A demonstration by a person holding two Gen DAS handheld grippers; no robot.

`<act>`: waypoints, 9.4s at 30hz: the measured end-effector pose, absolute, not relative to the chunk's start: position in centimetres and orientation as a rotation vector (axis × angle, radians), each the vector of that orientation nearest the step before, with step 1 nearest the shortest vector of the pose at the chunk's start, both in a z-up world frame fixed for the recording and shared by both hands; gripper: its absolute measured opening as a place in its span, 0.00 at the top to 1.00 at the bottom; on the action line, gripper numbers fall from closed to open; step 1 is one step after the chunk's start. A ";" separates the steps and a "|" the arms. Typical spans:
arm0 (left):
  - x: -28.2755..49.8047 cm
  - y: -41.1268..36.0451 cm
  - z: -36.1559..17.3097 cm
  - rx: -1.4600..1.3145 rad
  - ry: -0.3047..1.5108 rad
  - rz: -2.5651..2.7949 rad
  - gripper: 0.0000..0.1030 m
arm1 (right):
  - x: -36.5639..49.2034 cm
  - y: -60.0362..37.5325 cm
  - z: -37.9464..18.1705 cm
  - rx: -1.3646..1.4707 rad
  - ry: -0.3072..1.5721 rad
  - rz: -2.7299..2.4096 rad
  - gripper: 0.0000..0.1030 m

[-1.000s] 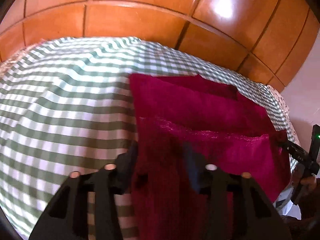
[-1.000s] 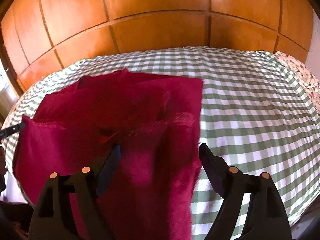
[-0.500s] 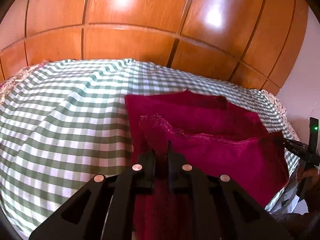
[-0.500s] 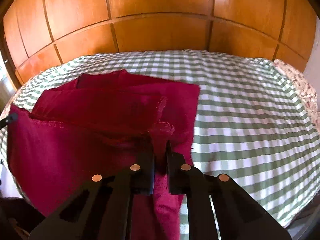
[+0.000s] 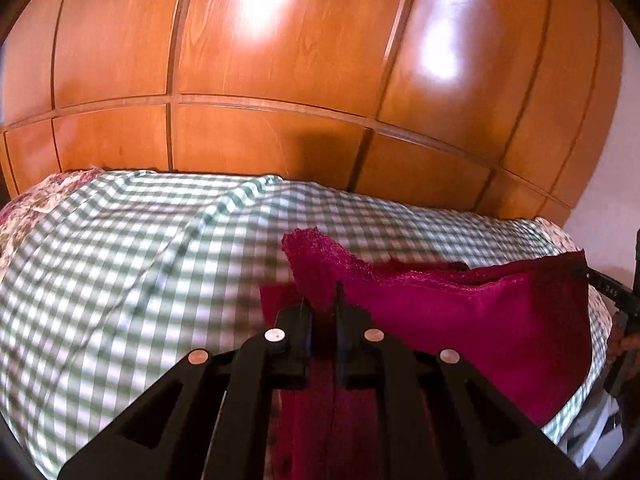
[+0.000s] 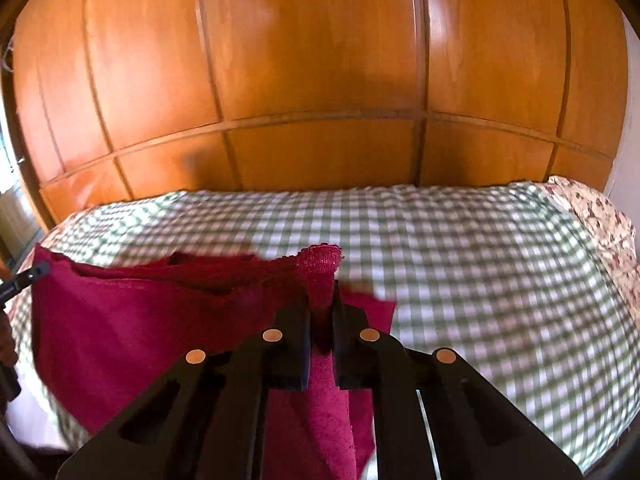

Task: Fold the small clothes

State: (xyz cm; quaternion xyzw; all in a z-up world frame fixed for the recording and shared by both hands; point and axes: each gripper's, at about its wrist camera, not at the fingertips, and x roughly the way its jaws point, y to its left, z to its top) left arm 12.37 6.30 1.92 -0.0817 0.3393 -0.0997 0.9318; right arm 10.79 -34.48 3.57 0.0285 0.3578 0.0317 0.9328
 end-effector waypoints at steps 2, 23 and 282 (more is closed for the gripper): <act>15.1 6.2 1.3 -0.173 0.714 -0.181 0.93 | 13.2 -34.6 2.8 0.057 0.744 0.040 0.94; 17.4 9.1 -4.2 -0.230 0.897 -0.109 0.70 | 18.1 -34.9 -4.2 0.083 0.856 -0.099 0.30; 6.2 5.7 -2.6 -0.149 0.864 -0.037 0.41 | 14.2 -9.0 -1.0 -0.006 0.892 0.535 0.38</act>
